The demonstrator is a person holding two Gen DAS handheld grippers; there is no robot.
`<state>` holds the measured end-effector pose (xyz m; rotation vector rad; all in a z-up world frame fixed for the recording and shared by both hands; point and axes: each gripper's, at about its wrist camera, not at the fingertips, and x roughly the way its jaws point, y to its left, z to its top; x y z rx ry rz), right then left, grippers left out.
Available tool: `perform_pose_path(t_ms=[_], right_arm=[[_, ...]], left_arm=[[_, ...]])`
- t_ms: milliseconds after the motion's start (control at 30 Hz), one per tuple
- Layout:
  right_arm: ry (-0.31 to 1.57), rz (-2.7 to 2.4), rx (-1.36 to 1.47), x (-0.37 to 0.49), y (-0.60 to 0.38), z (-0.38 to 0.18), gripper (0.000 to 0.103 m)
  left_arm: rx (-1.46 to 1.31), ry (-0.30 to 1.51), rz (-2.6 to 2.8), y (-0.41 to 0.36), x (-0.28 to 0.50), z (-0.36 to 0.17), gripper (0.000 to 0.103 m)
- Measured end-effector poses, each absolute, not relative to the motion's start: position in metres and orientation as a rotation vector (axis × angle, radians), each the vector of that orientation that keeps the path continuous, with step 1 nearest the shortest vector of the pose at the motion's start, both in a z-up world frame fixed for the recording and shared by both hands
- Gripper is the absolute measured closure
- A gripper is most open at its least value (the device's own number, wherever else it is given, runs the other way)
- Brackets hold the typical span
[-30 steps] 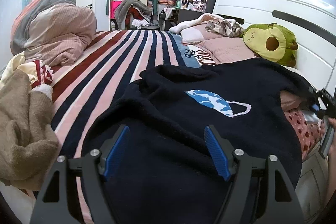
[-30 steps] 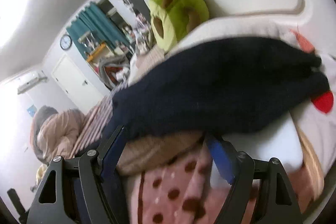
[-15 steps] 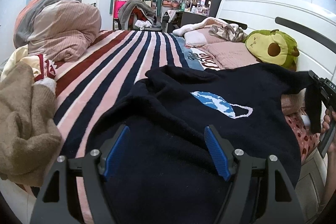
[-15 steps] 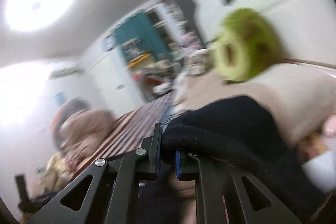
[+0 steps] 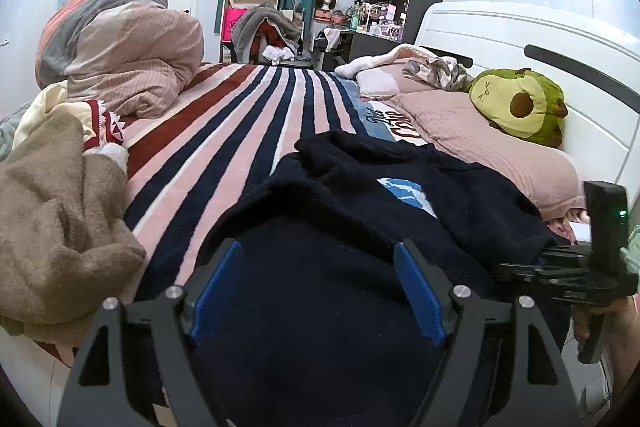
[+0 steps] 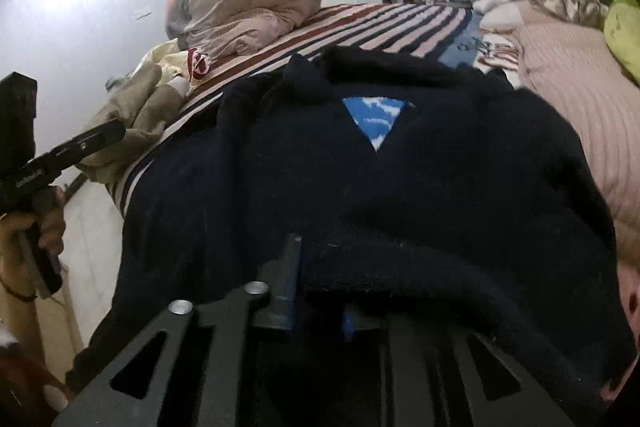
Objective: Fold small clothes
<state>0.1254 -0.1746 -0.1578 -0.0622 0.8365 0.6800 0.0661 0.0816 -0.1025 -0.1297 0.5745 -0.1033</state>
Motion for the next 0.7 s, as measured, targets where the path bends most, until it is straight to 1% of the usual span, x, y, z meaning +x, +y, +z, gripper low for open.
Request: perform_pose_path(t_ms=[33, 67, 200, 233, 267, 333, 400, 500, 600, 633, 667, 700], right_arm=[[0.832, 0.678, -0.039, 0.121, -0.184, -0.153, 0.066], [0.817, 0.674, -0.016, 0.111, -0.196, -0.146, 0.058], [0.748, 0.616, 0.041, 0.09, -0.238, -0.118, 0.056], [0.73, 0.569, 0.062, 0.088, -0.252, -0.112, 0.05], [0.714, 0.507, 0.086, 0.082, -0.27, -0.109, 0.042], [0.712, 0.388, 0.144, 0.076, -0.302, -0.111, 0.035], [0.758, 0.276, 0.222, 0.078, -0.334, -0.125, 0.035], [0.839, 0.221, 0.32, 0.087, -0.355, -0.149, 0.034], [0.831, 0.322, 0.434, 0.091, -0.356, -0.165, 0.035], [0.81, 0.34, 0.448, 0.093, -0.354, -0.166, 0.041], [0.795, 0.336, 0.435, 0.094, -0.351, -0.165, 0.057], [0.776, 0.318, 0.399, 0.096, -0.347, -0.161, 0.065]], left_arm=[[-0.133, 0.571, -0.103, 0.083, 0.065, -0.102, 0.028], [-0.136, 0.569, -0.103, 0.083, 0.065, -0.102, 0.028], [-0.145, 0.569, -0.105, 0.081, 0.065, -0.103, 0.027], [-0.144, 0.569, -0.107, 0.081, 0.065, -0.103, 0.027], [-0.142, 0.568, -0.108, 0.079, 0.066, -0.102, 0.027], [-0.142, 0.565, -0.111, 0.077, 0.066, -0.1, 0.027], [-0.137, 0.563, -0.114, 0.074, 0.067, -0.099, 0.027], [-0.117, 0.569, -0.114, 0.068, 0.068, -0.097, 0.027], [-0.102, 0.58, -0.113, 0.064, 0.071, -0.097, 0.027], [-0.098, 0.583, -0.112, 0.063, 0.071, -0.096, 0.027], [-0.094, 0.584, -0.111, 0.062, 0.072, -0.096, 0.027], [-0.091, 0.584, -0.11, 0.061, 0.072, -0.096, 0.027]])
